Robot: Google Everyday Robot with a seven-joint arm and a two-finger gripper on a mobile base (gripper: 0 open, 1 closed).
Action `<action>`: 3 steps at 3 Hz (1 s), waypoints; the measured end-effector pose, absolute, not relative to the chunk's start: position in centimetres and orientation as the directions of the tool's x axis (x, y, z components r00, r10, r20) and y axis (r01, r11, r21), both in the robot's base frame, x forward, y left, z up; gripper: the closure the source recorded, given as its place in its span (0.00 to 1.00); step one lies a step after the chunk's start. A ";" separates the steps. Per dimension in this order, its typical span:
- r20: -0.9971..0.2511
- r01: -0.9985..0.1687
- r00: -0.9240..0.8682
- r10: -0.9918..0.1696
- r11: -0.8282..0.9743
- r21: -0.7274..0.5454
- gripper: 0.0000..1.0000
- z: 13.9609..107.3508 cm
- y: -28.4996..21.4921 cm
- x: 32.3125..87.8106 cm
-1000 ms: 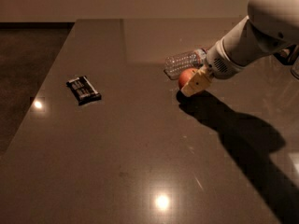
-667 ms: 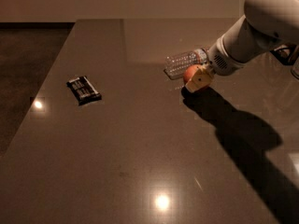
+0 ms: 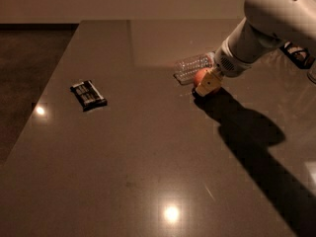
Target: Move apple near water bottle
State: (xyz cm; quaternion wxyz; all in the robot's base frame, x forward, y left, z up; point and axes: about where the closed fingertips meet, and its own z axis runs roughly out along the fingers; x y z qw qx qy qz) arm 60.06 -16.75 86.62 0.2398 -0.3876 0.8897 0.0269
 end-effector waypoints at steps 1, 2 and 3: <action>-0.458 -0.726 -0.555 -0.694 0.673 -0.140 0.36 86.5 -16.5 60.4; -0.457 -0.728 -0.553 -0.697 0.671 -0.142 0.12 86.5 -16.5 60.3; -0.457 -0.729 -0.552 -0.698 0.669 -0.142 0.00 86.5 -16.4 60.3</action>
Offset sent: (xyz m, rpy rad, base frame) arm 0.0027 0.0019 -0.0011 0.0062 -0.0088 0.0318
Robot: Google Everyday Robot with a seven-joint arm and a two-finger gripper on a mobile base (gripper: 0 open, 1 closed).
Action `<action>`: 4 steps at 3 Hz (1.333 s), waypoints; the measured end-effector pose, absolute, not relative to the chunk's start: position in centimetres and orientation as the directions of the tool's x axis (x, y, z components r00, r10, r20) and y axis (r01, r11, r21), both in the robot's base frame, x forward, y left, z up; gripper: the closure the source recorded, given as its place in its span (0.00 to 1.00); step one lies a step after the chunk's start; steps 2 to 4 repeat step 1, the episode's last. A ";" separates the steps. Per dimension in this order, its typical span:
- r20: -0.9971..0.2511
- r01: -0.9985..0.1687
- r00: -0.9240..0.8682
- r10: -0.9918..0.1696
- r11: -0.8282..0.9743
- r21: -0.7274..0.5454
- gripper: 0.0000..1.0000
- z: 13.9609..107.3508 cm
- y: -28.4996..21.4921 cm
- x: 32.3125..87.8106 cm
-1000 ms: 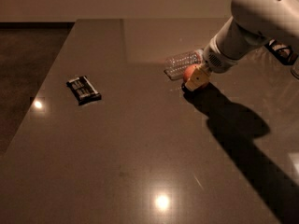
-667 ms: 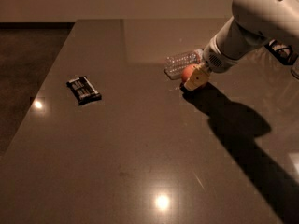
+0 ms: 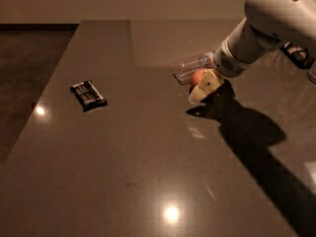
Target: Move apple near water bottle
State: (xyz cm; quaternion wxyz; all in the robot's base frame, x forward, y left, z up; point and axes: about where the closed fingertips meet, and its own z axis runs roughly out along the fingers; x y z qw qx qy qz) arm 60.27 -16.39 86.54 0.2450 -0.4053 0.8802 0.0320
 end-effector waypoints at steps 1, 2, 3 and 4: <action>-0.457 -0.729 -0.551 -0.698 0.669 -0.142 0.00 86.5 -16.4 60.3; -0.457 -0.729 -0.551 -0.698 0.669 -0.142 0.00 86.5 -16.4 60.3; -0.457 -0.729 -0.551 -0.698 0.669 -0.142 0.00 86.5 -16.4 60.3; -0.457 -0.729 -0.551 -0.698 0.669 -0.142 0.00 86.5 -16.4 60.3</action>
Offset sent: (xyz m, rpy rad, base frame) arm 0.0000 0.0000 0.0000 0.0000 0.0000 0.0000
